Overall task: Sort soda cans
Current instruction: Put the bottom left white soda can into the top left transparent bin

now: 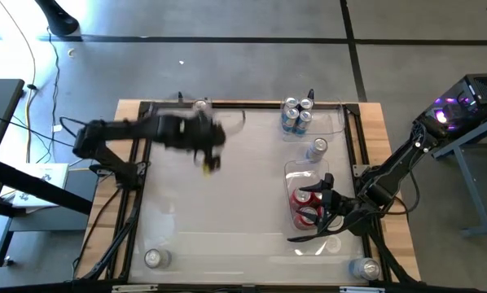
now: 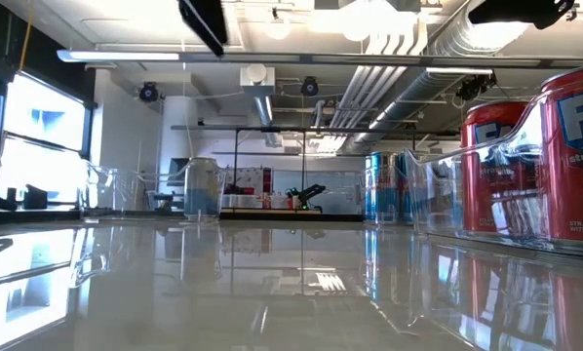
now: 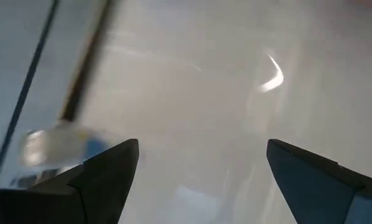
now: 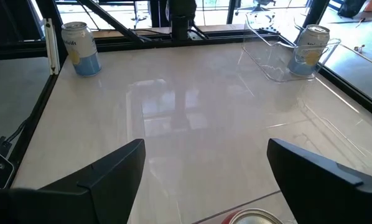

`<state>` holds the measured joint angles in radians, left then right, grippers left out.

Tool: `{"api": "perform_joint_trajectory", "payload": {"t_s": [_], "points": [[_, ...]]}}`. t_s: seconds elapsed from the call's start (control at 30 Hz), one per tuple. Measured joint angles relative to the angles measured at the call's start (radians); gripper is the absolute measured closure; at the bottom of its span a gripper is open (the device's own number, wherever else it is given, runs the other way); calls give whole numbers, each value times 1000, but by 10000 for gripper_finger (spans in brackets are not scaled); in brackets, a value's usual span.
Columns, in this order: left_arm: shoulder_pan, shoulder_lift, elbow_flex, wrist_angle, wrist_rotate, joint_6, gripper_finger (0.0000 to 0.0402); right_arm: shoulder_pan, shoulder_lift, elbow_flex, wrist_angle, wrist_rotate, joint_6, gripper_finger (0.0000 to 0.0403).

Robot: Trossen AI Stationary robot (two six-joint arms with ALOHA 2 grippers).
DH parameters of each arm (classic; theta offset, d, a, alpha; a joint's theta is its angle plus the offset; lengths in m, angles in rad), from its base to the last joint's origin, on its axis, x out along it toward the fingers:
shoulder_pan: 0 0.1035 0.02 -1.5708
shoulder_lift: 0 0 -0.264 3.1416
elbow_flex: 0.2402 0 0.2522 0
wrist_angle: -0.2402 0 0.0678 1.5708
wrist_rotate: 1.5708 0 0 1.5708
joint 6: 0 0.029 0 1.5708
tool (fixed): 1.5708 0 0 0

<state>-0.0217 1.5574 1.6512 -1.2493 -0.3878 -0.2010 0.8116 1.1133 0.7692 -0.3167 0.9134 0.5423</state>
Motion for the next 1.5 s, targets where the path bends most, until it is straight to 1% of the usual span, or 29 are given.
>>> {"api": "perform_joint_trajectory", "payload": {"t_s": [0.07, 0.13, 0.27, 0.43, 0.5, 0.6, 0.77, 0.83, 0.9, 1.1, 1.27, 1.37, 1.43, 1.5], "points": [[-98, 11, 0, -32, 4, -2, 53, 0, 0, 0, 0, 0, 0, 69], [-170, 32, 0, -48, 29, 5, 53, 0, 0, 0, 0, 0, 0, 69], [-263, 100, 0, -18, 157, 74, 53, 0, 0, 0, 0, 0, -1, 69], [-351, 226, 4, 40, 303, 186, 53, 0, 0, 0, 1, 0, 0, 69], [-394, 279, 32, 8, 319, 227, 53, 0, 0, 0, 0, 0, 0, 69], [-467, 355, 130, -116, 325, 226, 53, 0, 0, 0, 0, 0, 0, 69], [-577, 463, 376, -321, 331, 135, 53, 0, 0, 0, 1, 0, 0, 69], [-622, 476, 435, -316, 367, 117, 53, 0, 0, 0, 4, 0, 0, 69], [-676, 476, 459, -313, 400, 67, 53, 0, 0, 0, 6, 0, 0, 69], [-842, 478, 460, -322, 452, -230, 53, 0, 0, 0, 7, 0, -26, 69], [-940, 478, 460, -322, 475, -434, 53, 0, 0, 0, 8, -1, -46, 69], [-979, 478, 458, -321, 519, -476, 53, 0, 0, 0, 8, -5, -52, 69], [-1000, 478, 444, -322, 529, -459, 53, 0, 0, 0, 8, -5, -53, 69], [-1015, 473, 410, -320, 515, -424, 53, 0, 0, 0, 8, -5, -53, 69]]}}
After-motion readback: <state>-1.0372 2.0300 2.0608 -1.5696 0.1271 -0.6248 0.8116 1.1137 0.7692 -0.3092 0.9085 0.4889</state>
